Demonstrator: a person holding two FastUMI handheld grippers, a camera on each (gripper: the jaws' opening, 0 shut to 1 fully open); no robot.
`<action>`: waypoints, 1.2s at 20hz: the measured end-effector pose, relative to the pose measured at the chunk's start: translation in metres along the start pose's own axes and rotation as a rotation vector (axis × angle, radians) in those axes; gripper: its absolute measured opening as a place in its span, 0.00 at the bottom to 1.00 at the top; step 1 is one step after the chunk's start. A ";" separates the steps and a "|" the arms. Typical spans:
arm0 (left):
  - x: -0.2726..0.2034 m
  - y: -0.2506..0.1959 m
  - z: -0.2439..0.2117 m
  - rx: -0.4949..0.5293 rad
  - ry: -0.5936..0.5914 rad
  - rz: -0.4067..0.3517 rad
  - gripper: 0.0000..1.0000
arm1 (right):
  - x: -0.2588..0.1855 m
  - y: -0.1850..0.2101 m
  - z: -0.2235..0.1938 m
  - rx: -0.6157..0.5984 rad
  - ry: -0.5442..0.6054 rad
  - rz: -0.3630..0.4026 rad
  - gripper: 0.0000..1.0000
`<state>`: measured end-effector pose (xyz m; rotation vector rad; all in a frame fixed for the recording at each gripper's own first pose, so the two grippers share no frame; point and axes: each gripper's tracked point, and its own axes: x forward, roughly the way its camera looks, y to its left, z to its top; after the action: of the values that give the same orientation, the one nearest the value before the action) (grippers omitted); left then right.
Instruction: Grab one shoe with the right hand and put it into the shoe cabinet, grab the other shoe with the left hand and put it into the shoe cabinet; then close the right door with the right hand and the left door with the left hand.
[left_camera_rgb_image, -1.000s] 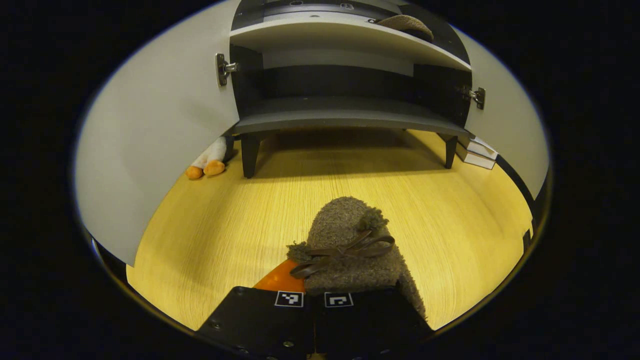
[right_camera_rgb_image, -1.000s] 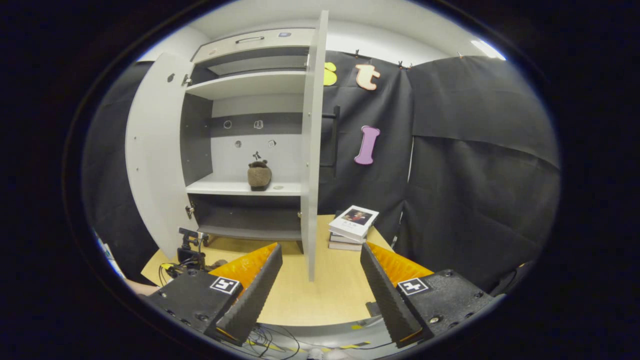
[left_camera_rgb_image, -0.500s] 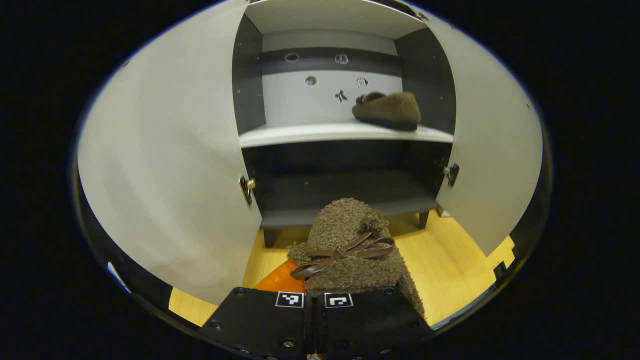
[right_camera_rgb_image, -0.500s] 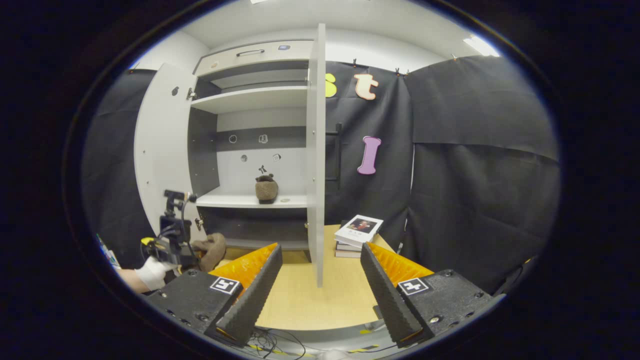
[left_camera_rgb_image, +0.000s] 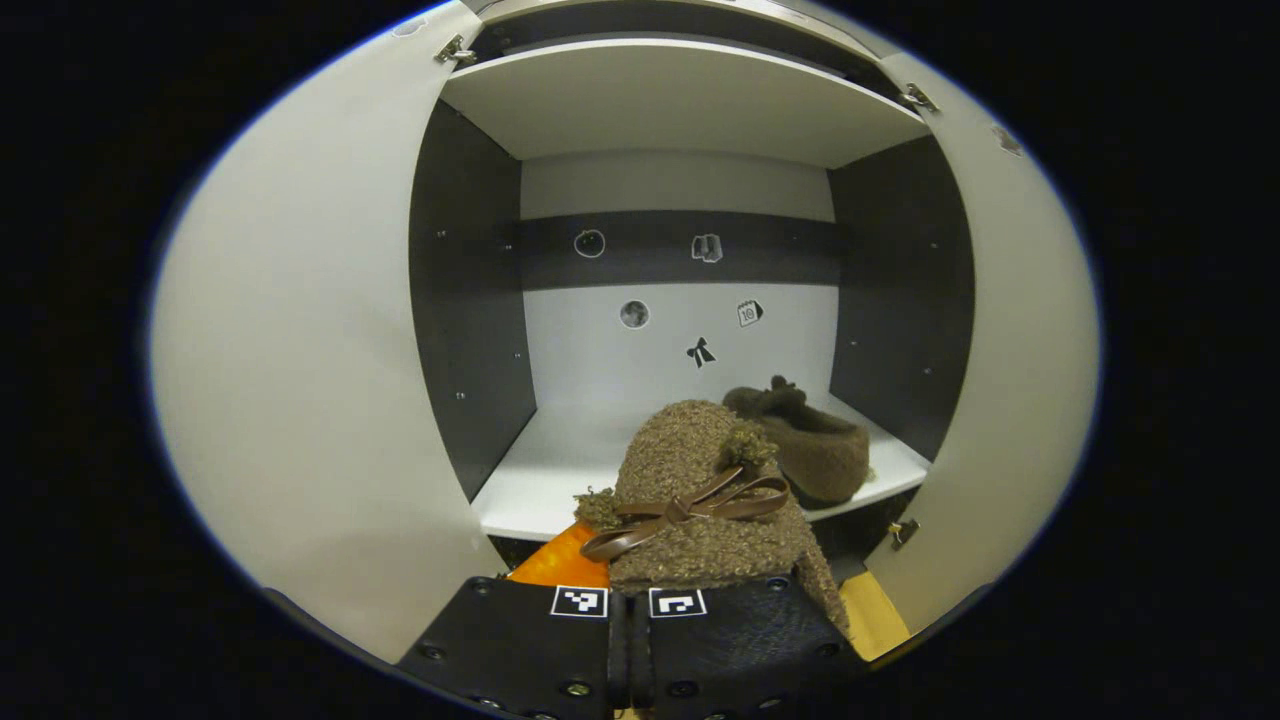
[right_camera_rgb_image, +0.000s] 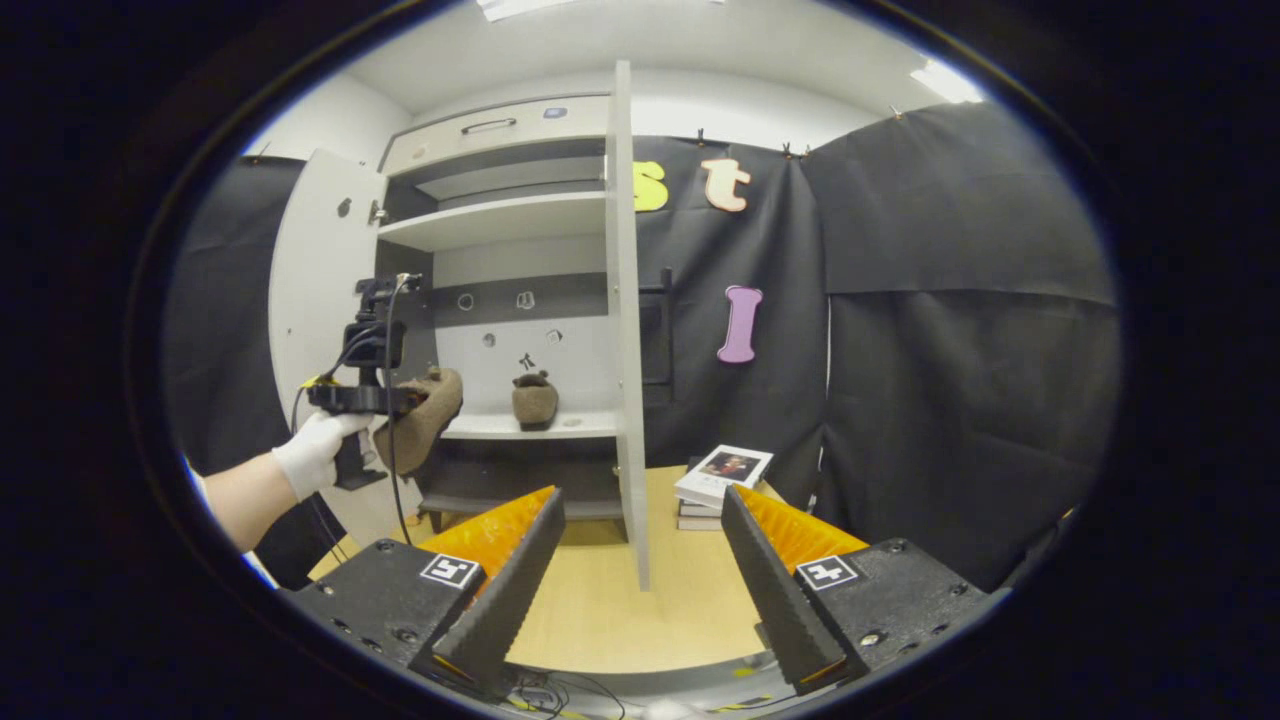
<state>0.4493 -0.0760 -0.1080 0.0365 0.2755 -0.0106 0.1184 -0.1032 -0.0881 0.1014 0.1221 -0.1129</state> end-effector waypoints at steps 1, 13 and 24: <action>0.013 0.002 0.005 0.015 0.003 0.016 0.01 | 0.003 -0.004 0.000 0.002 0.006 -0.001 1.00; 0.175 0.005 -0.007 0.065 0.210 0.084 0.01 | 0.024 -0.037 -0.010 -0.026 0.055 -0.032 1.00; 0.184 0.001 -0.023 0.109 0.354 0.035 0.24 | 0.039 -0.047 -0.027 0.039 0.122 -0.006 1.00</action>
<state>0.6197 -0.0749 -0.1801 0.1528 0.6283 0.0162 0.1485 -0.1508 -0.1239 0.1471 0.2423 -0.1150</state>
